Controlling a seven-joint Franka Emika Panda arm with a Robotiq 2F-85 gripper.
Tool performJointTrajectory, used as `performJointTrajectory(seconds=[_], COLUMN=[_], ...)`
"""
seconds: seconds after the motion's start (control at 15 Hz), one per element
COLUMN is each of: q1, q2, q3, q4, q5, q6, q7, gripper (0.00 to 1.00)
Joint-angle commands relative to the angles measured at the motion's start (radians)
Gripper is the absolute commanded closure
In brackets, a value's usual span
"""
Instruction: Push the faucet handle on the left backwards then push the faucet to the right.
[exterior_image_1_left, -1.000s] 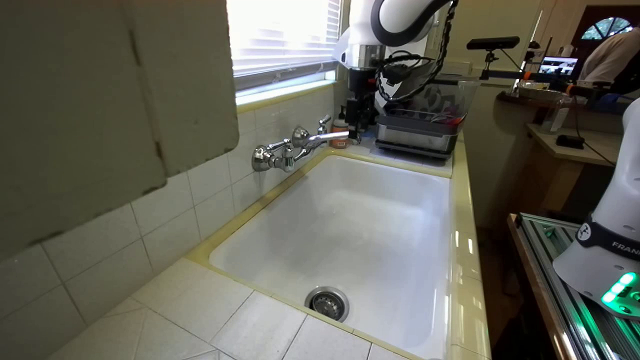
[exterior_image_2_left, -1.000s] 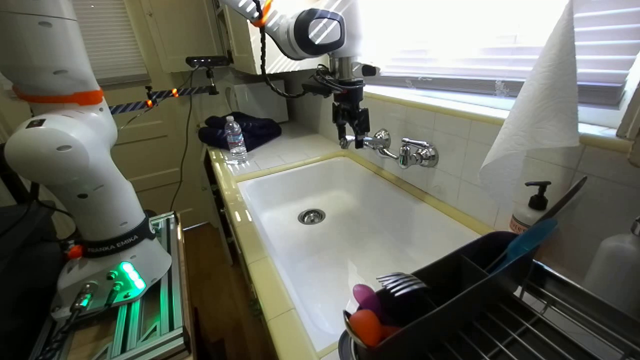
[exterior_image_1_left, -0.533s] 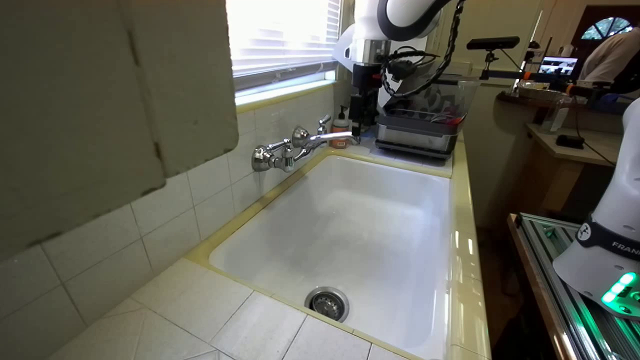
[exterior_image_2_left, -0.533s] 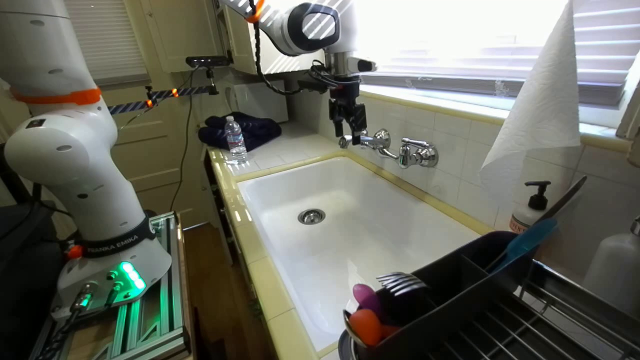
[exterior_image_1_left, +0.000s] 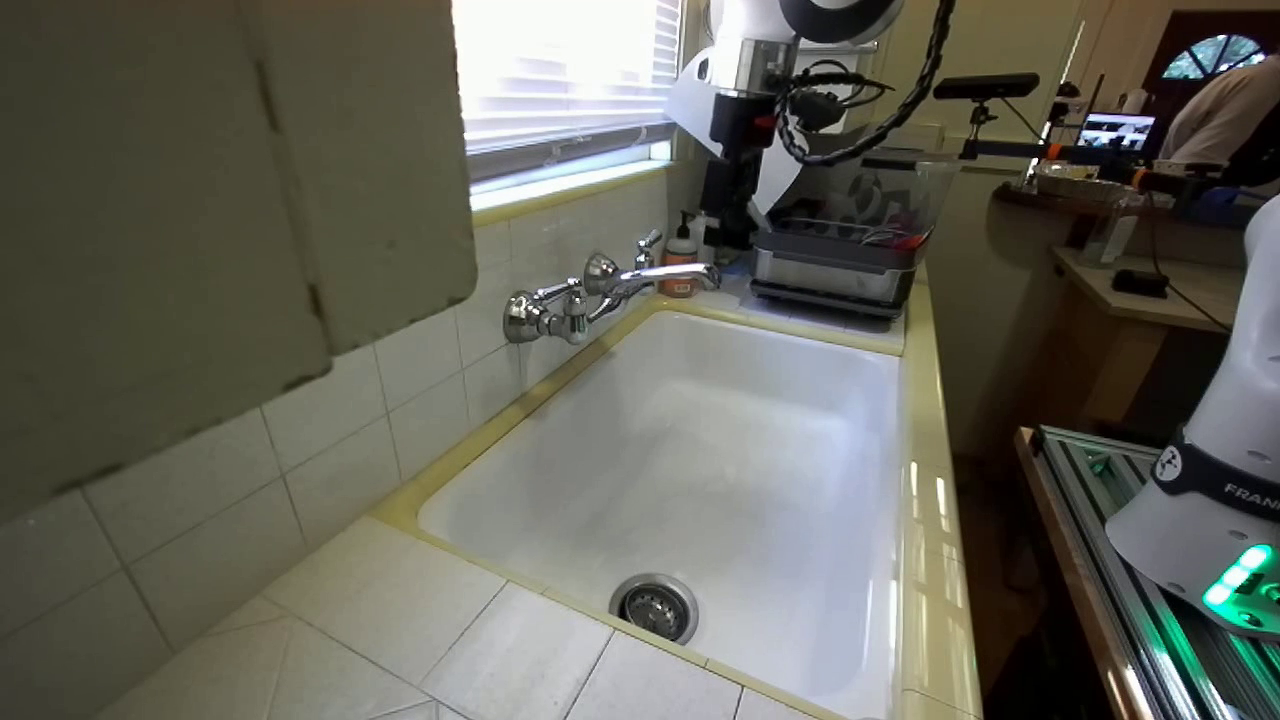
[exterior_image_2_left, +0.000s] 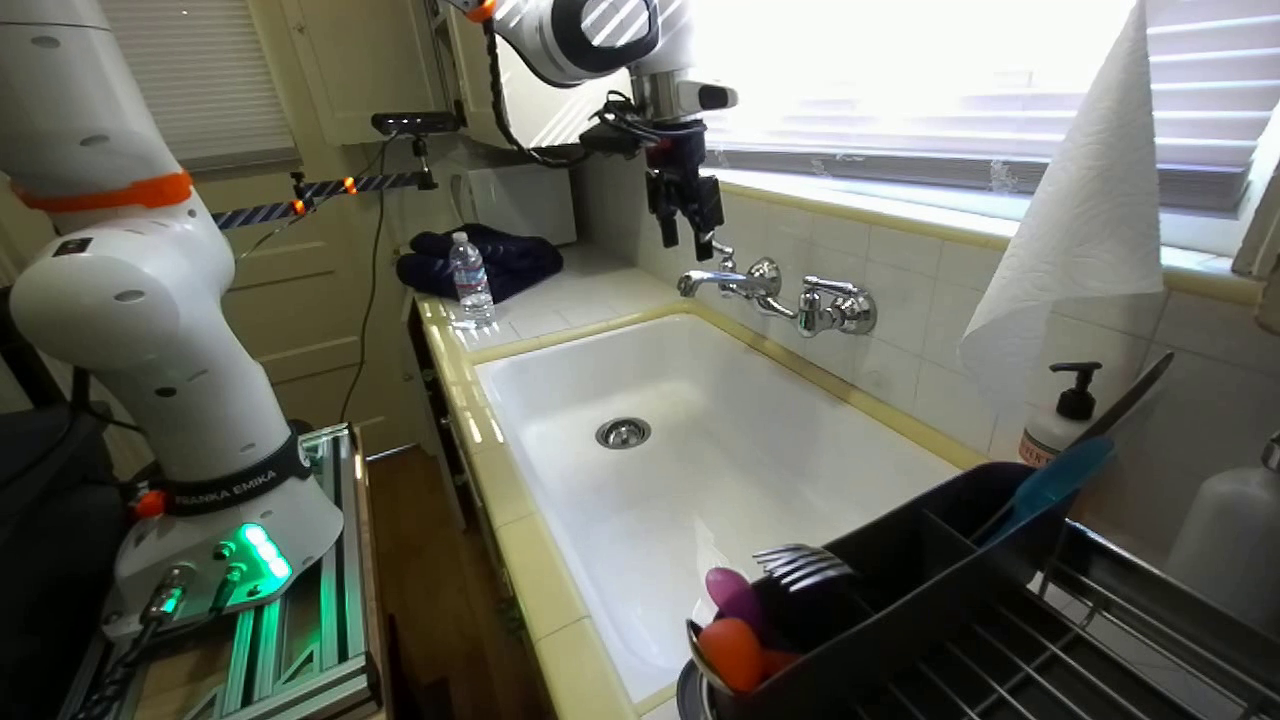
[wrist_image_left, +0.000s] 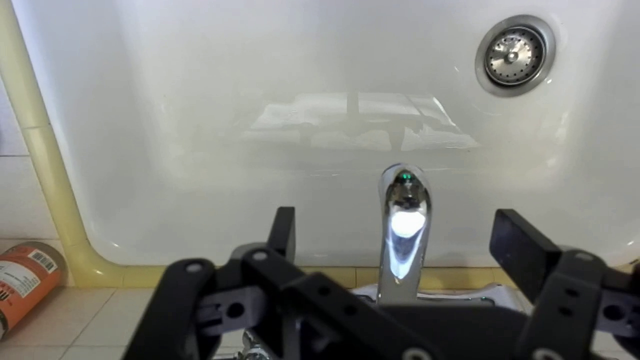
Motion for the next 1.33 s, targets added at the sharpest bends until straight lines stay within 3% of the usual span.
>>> performJointTrajectory(seconds=[0.0,0.53,1.27], q1=[0.008,0.008,0.007], q2=[-0.053,-0.095,-0.08], q3=[0.009,0.029,0.03], q4=[-0.038,-0.027,0.004], q5=[0.026,0.023,0.021], q6=[0.009,-0.022,-0.013], q7=[0.018,0.088,0.067], gripper=[0.0,0.0,0.0])
